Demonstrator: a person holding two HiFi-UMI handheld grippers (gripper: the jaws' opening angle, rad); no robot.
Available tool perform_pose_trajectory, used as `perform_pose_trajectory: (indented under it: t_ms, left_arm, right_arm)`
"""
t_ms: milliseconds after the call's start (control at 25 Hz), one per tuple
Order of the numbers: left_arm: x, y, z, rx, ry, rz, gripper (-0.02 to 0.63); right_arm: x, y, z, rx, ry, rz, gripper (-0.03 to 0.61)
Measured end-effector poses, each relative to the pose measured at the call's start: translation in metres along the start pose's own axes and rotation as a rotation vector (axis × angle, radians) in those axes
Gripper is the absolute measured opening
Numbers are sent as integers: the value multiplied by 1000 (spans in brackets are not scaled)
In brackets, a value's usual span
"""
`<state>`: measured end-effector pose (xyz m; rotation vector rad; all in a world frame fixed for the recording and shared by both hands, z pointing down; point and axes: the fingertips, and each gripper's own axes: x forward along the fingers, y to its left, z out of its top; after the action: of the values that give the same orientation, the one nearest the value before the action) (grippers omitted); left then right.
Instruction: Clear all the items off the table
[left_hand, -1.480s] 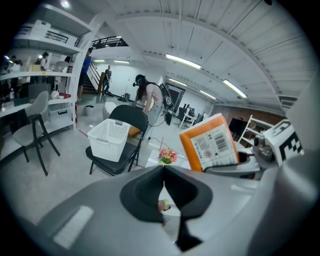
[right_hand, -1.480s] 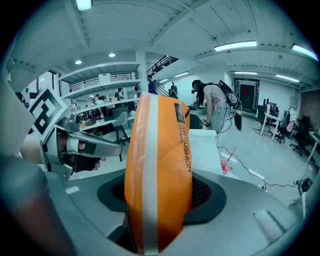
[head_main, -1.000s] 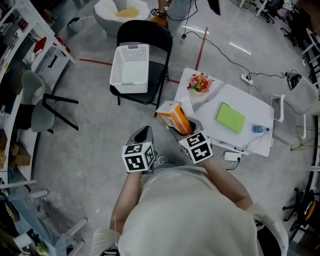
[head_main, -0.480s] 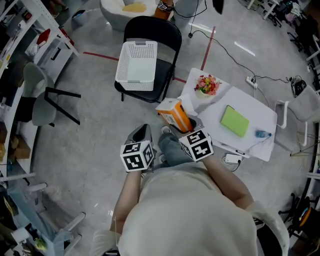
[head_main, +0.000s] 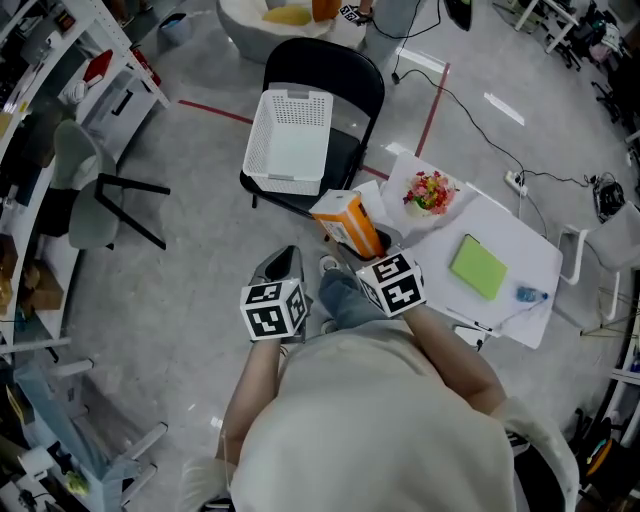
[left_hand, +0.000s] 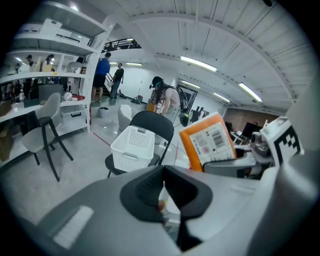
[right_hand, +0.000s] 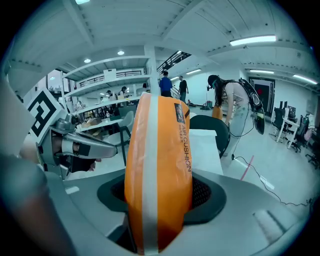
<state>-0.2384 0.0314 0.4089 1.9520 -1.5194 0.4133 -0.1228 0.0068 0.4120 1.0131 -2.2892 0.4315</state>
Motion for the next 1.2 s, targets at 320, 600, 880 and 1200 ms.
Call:
perform_pose_trajectory:
  t_ms: [320,600,880,1200]
  left_arm:
    - [36,18,45,-10,-10,31,9]
    - [63,30,78,-31,-22,64,9]
    - [88,47,103,-56,-31,105,9]
    - [112,63,123,-78,-31,158,9]
  right_arm:
    - [44,-25,44,-27,0,51,253]
    - [77,-45,73,-56,14,89,253]
    - [111,-63,94,-79,30,129,253]
    - [146,-78,109,-121,53,183,253]
